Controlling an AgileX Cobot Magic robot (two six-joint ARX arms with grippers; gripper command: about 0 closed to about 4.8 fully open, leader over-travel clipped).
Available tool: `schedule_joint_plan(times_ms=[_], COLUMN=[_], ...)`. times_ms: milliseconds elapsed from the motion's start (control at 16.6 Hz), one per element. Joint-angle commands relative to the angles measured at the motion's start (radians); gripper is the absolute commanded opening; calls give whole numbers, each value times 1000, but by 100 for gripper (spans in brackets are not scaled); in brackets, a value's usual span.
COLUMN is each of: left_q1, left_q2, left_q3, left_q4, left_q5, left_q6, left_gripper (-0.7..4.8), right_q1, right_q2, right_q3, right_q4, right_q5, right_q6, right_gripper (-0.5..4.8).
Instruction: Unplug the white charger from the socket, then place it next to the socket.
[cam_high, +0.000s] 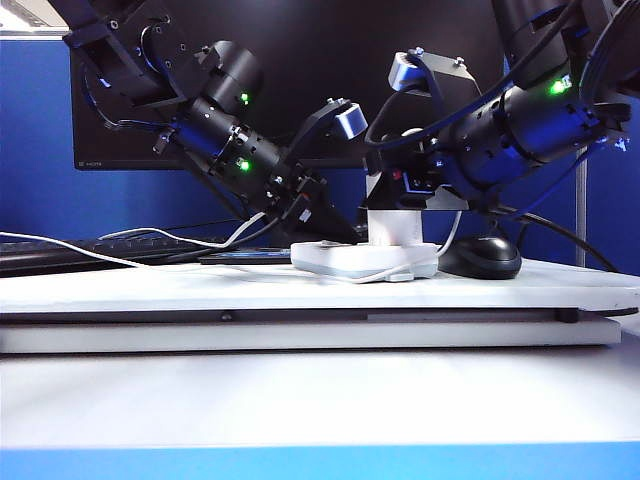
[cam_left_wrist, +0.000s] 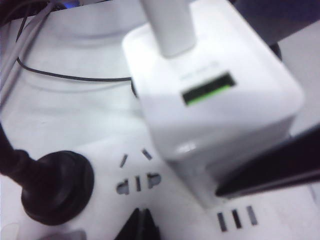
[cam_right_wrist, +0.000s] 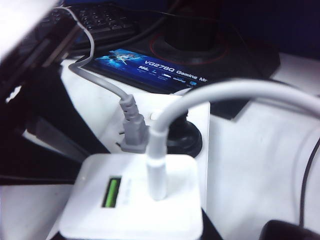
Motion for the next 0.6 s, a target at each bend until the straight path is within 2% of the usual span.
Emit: schedule_joint_plan(times_ms=[60,181,301,422,602], left_q1=[0,0,0,0,0], left_q2=[21,22,24,24,24], left_q3=[-13,-13,-13,-13,-13], left_q4=[-80,-80,-81,-81,-81], left_q5=[-30,-30,-30,-30,-30], left_q6=[0,1,1,1,1], left_gripper=[-6,-6,-6,-6,-6], right_q1=[7,10,6,8,6], right_q2=[-36,-40,-40,-43,-45], right_q3=[18,18,19,25,58], right_q4=[167,164,176,169,167], right_q5=[-53,-53,-53,-52,-53], right_q6=[35,-9,57,-1,66], right_gripper=[-1,-1,-1,-1,-1])
